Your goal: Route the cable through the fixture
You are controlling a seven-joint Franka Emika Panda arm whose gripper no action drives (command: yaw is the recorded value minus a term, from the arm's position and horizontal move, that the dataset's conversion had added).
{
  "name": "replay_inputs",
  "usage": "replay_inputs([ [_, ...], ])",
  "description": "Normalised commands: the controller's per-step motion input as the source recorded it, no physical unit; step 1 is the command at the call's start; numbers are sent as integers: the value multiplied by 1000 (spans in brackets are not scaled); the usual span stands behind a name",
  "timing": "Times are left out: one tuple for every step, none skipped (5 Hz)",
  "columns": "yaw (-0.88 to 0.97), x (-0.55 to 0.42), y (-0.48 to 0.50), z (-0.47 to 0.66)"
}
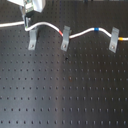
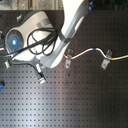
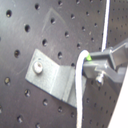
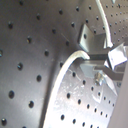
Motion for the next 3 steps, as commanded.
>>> replay_inputs([
  [86,12,-4,135],
  [614,-140,50,544],
  [769,2,-1,343],
])
